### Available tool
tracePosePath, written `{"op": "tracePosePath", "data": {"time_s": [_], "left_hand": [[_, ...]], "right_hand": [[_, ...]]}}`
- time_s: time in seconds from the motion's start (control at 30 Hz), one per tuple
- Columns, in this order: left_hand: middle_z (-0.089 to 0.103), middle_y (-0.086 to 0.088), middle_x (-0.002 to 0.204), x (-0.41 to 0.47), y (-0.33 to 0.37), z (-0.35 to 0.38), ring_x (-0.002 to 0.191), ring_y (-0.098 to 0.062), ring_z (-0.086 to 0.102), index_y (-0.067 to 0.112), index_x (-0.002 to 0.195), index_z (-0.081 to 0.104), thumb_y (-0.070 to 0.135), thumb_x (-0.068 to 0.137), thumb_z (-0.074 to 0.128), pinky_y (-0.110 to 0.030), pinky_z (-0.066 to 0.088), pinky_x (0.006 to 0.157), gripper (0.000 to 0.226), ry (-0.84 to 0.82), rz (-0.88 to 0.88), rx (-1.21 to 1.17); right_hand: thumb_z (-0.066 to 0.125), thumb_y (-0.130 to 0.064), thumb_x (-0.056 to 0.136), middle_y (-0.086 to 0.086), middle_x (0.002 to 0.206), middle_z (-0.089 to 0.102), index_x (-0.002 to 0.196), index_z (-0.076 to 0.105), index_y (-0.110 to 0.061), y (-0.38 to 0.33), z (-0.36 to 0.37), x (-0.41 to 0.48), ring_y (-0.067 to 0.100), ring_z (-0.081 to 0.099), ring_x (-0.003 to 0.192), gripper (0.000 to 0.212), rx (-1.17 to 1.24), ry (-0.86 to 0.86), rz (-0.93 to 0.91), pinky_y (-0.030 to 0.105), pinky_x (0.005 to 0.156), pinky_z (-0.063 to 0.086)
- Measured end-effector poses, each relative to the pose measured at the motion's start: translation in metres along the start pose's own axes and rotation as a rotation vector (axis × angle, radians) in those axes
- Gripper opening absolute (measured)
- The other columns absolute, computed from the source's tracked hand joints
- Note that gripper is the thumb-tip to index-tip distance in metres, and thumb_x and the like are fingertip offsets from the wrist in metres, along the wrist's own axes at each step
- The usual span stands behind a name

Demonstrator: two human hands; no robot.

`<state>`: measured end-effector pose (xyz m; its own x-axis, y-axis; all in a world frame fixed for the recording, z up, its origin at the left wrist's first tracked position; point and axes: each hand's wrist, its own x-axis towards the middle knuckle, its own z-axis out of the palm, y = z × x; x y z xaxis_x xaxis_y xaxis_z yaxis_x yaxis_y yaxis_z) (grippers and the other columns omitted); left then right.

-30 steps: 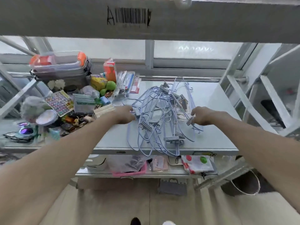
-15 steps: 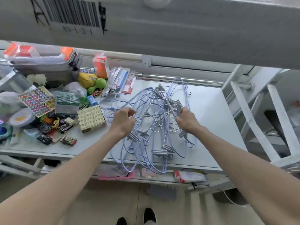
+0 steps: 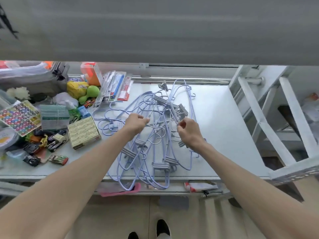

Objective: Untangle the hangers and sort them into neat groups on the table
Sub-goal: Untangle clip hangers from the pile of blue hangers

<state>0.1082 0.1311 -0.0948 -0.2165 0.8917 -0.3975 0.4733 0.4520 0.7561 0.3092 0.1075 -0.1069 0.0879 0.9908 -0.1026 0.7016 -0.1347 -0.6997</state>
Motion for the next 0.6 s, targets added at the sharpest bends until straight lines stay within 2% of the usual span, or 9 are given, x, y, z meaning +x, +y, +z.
{"op": "tracePosePath", "data": {"time_s": [0.03,0.1,0.2,0.27,0.33,0.4,0.5,0.6], "left_hand": [[0.065,-0.011,0.105,0.001,0.001,0.002,0.096,-0.020,0.059,0.007,0.098,0.066,0.030,0.087,0.070,-0.026,0.043,0.083,0.026,-0.024,0.000,0.024],[0.062,-0.009,0.093,0.001,0.002,0.006,0.085,-0.019,0.056,0.012,0.090,0.062,0.028,0.086,0.073,-0.027,0.044,0.080,0.020,-0.026,0.004,0.054],[0.057,-0.007,0.097,0.001,0.006,0.009,0.090,-0.020,0.054,0.011,0.091,0.062,0.024,0.086,0.074,-0.026,0.043,0.083,0.018,-0.003,-0.002,0.106],[0.056,-0.010,0.100,0.000,0.006,0.011,0.090,-0.021,0.052,0.014,0.073,0.054,0.025,0.087,0.073,-0.025,0.042,0.082,0.026,-0.011,-0.005,0.161],[0.055,-0.011,0.093,0.002,0.005,0.012,0.085,-0.020,0.051,0.015,0.063,0.047,0.022,0.086,0.074,-0.024,0.042,0.077,0.036,-0.001,-0.013,0.187],[0.053,-0.008,0.085,0.004,0.004,0.012,0.077,-0.019,0.051,0.011,0.065,0.050,0.018,0.087,0.074,-0.024,0.041,0.071,0.032,-0.005,-0.030,0.173],[0.050,-0.007,0.076,0.007,0.005,0.011,0.067,-0.019,0.052,0.010,0.065,0.045,0.008,0.093,0.063,-0.027,0.049,0.064,0.033,-0.097,-0.053,0.021],[0.062,-0.011,0.083,0.007,0.012,0.007,0.070,-0.017,0.063,0.003,0.086,0.046,0.003,0.101,0.046,-0.027,0.056,0.056,0.015,-0.181,-0.083,-0.222]], "right_hand": [[0.055,-0.007,0.089,0.008,0.080,0.060,0.088,0.063,0.001,-0.002,0.000,0.001,0.024,0.054,0.075,0.012,0.006,0.019,0.000,0.026,0.066,0.038],[0.055,-0.006,0.089,0.009,0.080,0.061,0.087,0.064,0.001,-0.002,0.001,0.003,0.024,0.055,0.075,0.012,0.015,0.034,-0.004,0.027,0.067,0.039],[0.056,-0.003,0.086,0.014,0.078,0.067,0.084,0.064,0.001,0.001,0.001,0.005,0.025,0.064,0.071,0.009,0.112,-0.027,-0.007,0.029,0.063,0.051],[0.057,0.001,0.087,0.014,0.068,0.066,0.082,0.062,0.001,0.004,-0.001,0.006,0.016,0.063,0.056,0.007,0.237,-0.086,0.007,0.020,0.050,0.047],[0.057,0.003,0.089,0.009,0.061,0.063,0.080,0.061,-0.002,0.008,-0.004,0.007,0.005,0.055,0.042,0.011,0.326,-0.102,0.022,0.015,0.043,0.040],[0.056,0.003,0.090,0.007,0.060,0.063,0.079,0.061,-0.005,0.011,-0.008,0.010,0.000,0.052,0.039,0.015,0.349,-0.046,0.031,0.016,0.044,0.041],[0.056,0.002,0.088,0.005,0.063,0.065,0.077,0.061,-0.013,0.015,-0.013,0.014,0.015,0.063,0.057,0.019,0.318,0.056,0.037,0.027,0.056,0.049],[0.055,0.003,0.086,0.008,0.069,0.068,0.081,0.063,-0.010,0.012,-0.016,0.017,0.022,0.066,0.066,0.016,0.270,0.042,0.010,0.031,0.067,0.051]]}}
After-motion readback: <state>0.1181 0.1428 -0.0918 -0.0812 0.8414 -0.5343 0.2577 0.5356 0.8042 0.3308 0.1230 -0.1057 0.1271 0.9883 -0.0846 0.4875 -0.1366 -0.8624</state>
